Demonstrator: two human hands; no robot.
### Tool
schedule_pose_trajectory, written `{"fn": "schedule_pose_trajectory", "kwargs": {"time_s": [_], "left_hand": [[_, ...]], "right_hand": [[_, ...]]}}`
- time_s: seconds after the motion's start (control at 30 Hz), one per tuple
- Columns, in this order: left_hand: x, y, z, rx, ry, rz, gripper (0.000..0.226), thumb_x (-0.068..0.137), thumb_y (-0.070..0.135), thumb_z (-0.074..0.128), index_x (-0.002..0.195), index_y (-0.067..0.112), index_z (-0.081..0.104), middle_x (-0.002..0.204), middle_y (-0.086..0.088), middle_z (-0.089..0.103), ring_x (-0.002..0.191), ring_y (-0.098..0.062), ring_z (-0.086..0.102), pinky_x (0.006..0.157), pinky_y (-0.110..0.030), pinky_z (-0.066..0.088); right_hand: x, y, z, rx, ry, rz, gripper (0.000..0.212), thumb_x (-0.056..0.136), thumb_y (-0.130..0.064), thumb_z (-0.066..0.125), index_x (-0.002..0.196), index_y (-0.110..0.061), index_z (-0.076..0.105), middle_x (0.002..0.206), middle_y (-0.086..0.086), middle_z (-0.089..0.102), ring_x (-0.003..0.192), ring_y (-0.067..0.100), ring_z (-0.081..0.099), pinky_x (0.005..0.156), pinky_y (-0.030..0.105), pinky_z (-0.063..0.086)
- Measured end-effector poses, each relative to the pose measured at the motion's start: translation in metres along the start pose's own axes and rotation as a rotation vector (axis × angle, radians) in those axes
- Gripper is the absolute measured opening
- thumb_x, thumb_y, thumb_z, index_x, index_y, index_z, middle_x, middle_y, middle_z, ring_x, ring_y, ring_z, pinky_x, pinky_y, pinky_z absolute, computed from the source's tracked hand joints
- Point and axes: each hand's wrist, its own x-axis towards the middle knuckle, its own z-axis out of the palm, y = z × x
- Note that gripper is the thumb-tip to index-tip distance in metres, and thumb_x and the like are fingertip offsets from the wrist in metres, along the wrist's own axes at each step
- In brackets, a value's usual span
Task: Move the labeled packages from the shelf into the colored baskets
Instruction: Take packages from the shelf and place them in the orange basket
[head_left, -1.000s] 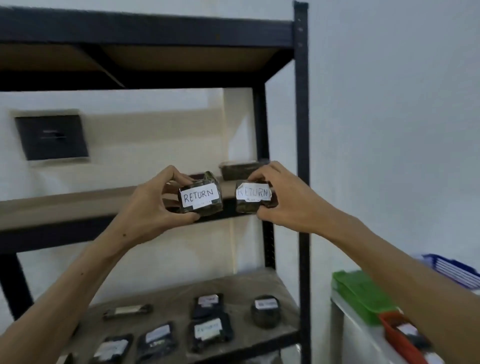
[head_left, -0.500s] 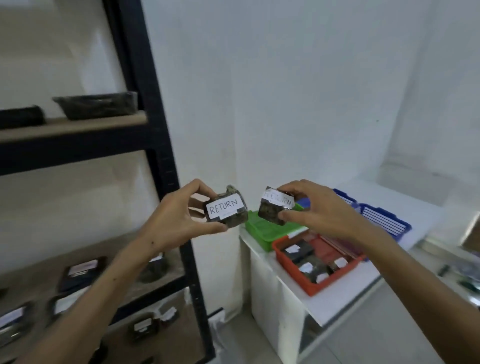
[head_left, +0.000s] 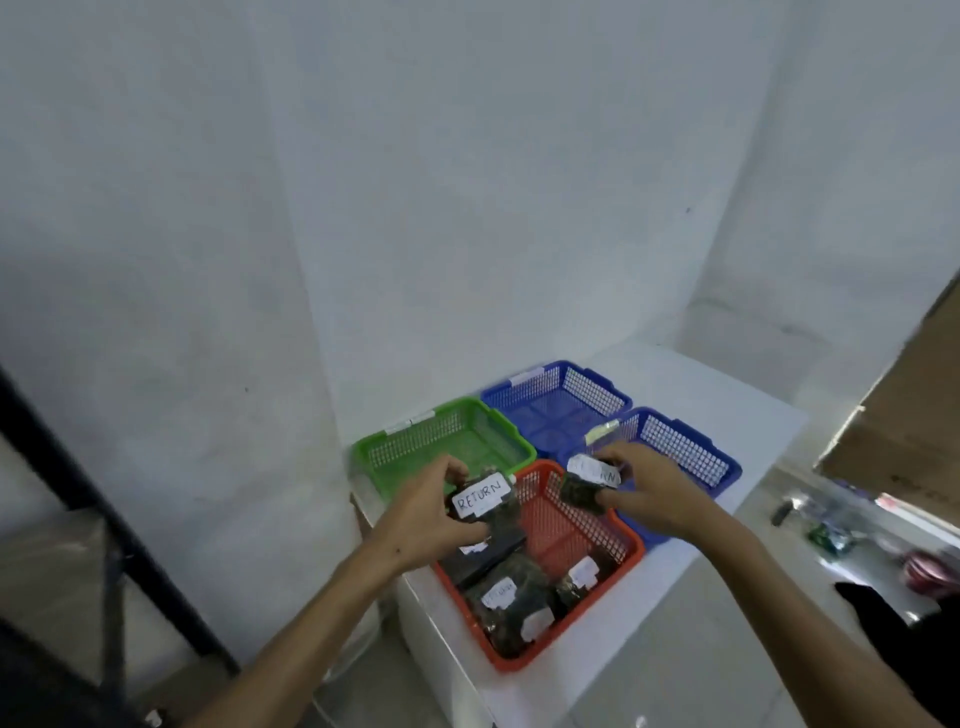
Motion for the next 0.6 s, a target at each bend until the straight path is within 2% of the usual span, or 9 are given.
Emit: {"fn": "schedule_pose_trajectory", "kwargs": {"time_s": [0.13, 0.3, 0.43, 0.53, 0.6], "left_hand": [[0.05, -0.015, 0.068, 0.078, -0.076, -0.074, 0.071, 0.06, 0.042, 0.084, 0.119, 0.025, 0.049, 0.114, 0.01, 0.058, 0.097, -0.008, 0.057, 0.08, -0.026, 0.05], [0.094, -0.045, 0.154, 0.038, -0.144, -0.176, 0.063, 0.062, 0.039, 0.091, 0.106, 0.025, 0.049, 0.107, 0.012, 0.053, 0.096, -0.008, 0.052, 0.073, -0.02, 0.043], [0.128, -0.072, 0.213, 0.019, -0.139, -0.278, 0.063, 0.063, 0.036, 0.091, 0.106, 0.024, 0.047, 0.108, 0.01, 0.049, 0.098, -0.011, 0.05, 0.07, -0.018, 0.036], [0.148, -0.084, 0.246, 0.006, -0.132, -0.358, 0.065, 0.061, 0.035, 0.09, 0.109, 0.024, 0.049, 0.111, 0.01, 0.05, 0.102, -0.01, 0.051, 0.08, -0.024, 0.043], [0.158, -0.09, 0.265, 0.005, -0.143, -0.387, 0.065, 0.06, 0.036, 0.09, 0.111, 0.025, 0.05, 0.112, 0.012, 0.051, 0.103, -0.009, 0.051, 0.085, -0.025, 0.046]], "right_hand": [[0.034, 0.056, 0.014, -0.017, -0.094, 0.068, 0.041, 0.075, -0.035, 0.072, 0.113, -0.025, 0.061, 0.105, -0.003, 0.062, 0.098, 0.017, 0.058, 0.084, 0.038, 0.052], [0.085, 0.114, 0.03, -0.032, -0.157, 0.079, 0.038, 0.078, -0.027, 0.076, 0.11, -0.026, 0.056, 0.105, -0.002, 0.058, 0.098, 0.016, 0.055, 0.079, 0.029, 0.048], [0.13, 0.154, 0.051, -0.014, -0.23, 0.019, 0.036, 0.077, -0.032, 0.078, 0.103, -0.026, 0.054, 0.101, -0.004, 0.058, 0.09, 0.013, 0.054, 0.068, 0.023, 0.041], [0.159, 0.181, 0.064, 0.036, -0.288, -0.011, 0.039, 0.075, -0.044, 0.079, 0.099, -0.024, 0.055, 0.099, -0.005, 0.061, 0.087, 0.011, 0.057, 0.068, 0.03, 0.051], [0.173, 0.198, 0.073, 0.072, -0.331, -0.007, 0.042, 0.076, -0.045, 0.079, 0.102, -0.024, 0.054, 0.102, -0.006, 0.063, 0.089, 0.008, 0.06, 0.07, 0.034, 0.058]]}}
